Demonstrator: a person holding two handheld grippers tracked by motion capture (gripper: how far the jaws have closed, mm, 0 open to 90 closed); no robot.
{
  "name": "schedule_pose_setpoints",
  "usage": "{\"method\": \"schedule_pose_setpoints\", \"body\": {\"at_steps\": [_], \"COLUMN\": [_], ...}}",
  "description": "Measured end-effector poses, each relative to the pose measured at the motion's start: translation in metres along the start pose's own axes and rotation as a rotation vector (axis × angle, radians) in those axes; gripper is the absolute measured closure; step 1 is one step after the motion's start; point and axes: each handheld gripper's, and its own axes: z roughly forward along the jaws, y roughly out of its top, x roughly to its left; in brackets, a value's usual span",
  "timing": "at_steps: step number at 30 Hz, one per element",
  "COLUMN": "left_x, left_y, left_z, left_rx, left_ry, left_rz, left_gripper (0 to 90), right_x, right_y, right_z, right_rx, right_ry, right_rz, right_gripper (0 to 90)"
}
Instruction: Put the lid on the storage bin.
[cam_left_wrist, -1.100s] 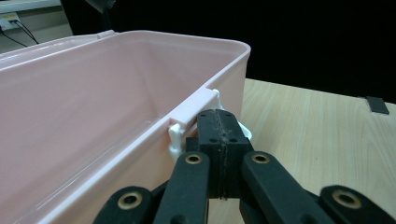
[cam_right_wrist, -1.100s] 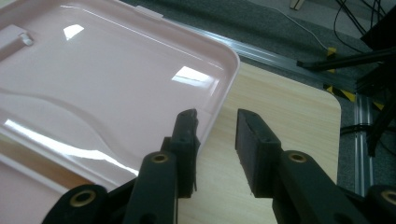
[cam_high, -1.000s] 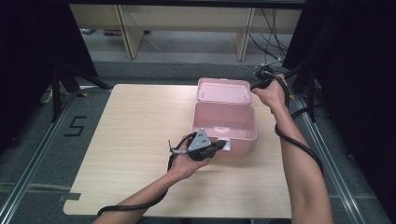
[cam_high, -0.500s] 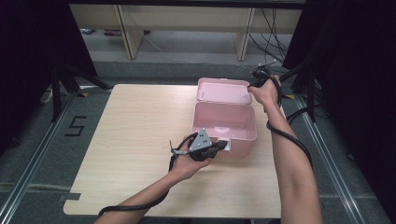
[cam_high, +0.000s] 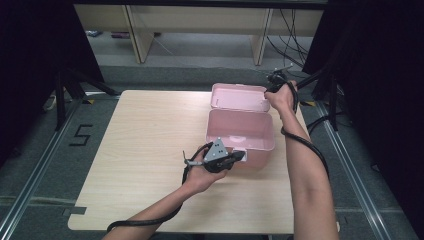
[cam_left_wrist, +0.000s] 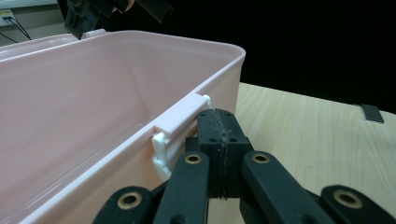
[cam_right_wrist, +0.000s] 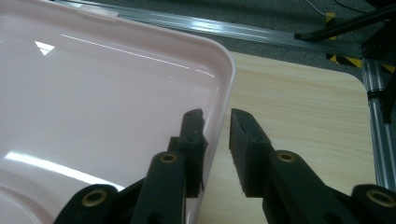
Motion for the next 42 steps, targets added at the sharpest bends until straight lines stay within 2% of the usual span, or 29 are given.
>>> {"method": "schedule_pose_setpoints", "body": {"at_steps": [3, 4, 5, 9, 12, 13, 17, 19, 26, 29, 30, 31, 33, 42], "left_x": [0.0, -0.001, -0.001, -0.001, -0.001, -0.001, 0.0, 0.0, 0.0, 0.0, 0.0, 0.0, 0.0, -0.001], "left_y": [0.0, 0.001, 0.001, 0.0, 0.0, 0.0, 0.0, 0.0, 0.001, 0.001, 0.001, 0.001, 0.001, 0.001], "left_z": [0.0, 0.0, 0.0, 0.0, 0.001, 0.001, 0.001, 0.001, 0.001, 0.001, 0.001, 0.002, 0.002, 0.002], "left_rx": [0.008, 0.009, 0.009, 0.007, 0.005, 0.005, 0.005, 0.006, 0.008, 0.009, 0.009, 0.01, 0.011, 0.016], "left_ry": [0.0, 0.002, 0.002, 0.002, 0.004, 0.004, -0.002, -0.002, -0.002, -0.003, -0.003, -0.005, -0.005, -0.003], "left_rz": [0.003, 0.003, 0.002, -0.001, -0.004, -0.005, -0.001, -0.002, -0.006, -0.007, -0.007, -0.006, -0.008, -0.012], "left_gripper": [89.9, 89.9, 89.9, 89.9, 89.9, 89.9, 89.9, 89.9, 89.9, 90.0, 89.9, 89.9, 89.9, 90.0], "right_x": [0.0, 0.0, 0.001, -0.001, -0.001, -0.002, -0.002, 0.0, 0.0, -0.001, 0.001, 0.003, 0.0, 0.0], "right_y": [0.0, 0.001, 0.001, 0.002, 0.002, 0.001, 0.001, 0.001, 0.001, 0.001, 0.001, 0.001, 0.001, 0.001], "right_z": [0.002, 0.002, 0.003, 0.006, 0.007, 0.009, 0.01, 0.01, 0.015, 0.014, 0.013, 0.014, 0.014, 0.013], "right_rx": [-0.003, 0.0, 0.003, 0.005, 0.013, 0.008, 0.01, 0.029, 0.022, 0.031, 0.052, 0.046, 0.041, 0.032], "right_ry": [0.012, 0.004, 0.006, 0.002, -0.002, -0.009, -0.01, -0.009, -0.019, -0.019, -0.013, -0.01, -0.015, -0.01], "right_rz": [0.008, -0.002, 0.025, -0.001, 0.019, 0.008, 0.015, 0.04, 0.035, 0.047, 0.077, 0.111, 0.08, 0.109], "right_gripper": [76.6, 76.8, 77.0, 77.9, 78.4, 78.6, 78.9, 79.4, 81.4, 82.3, 82.7, 82.9, 83.4, 84.6]}}
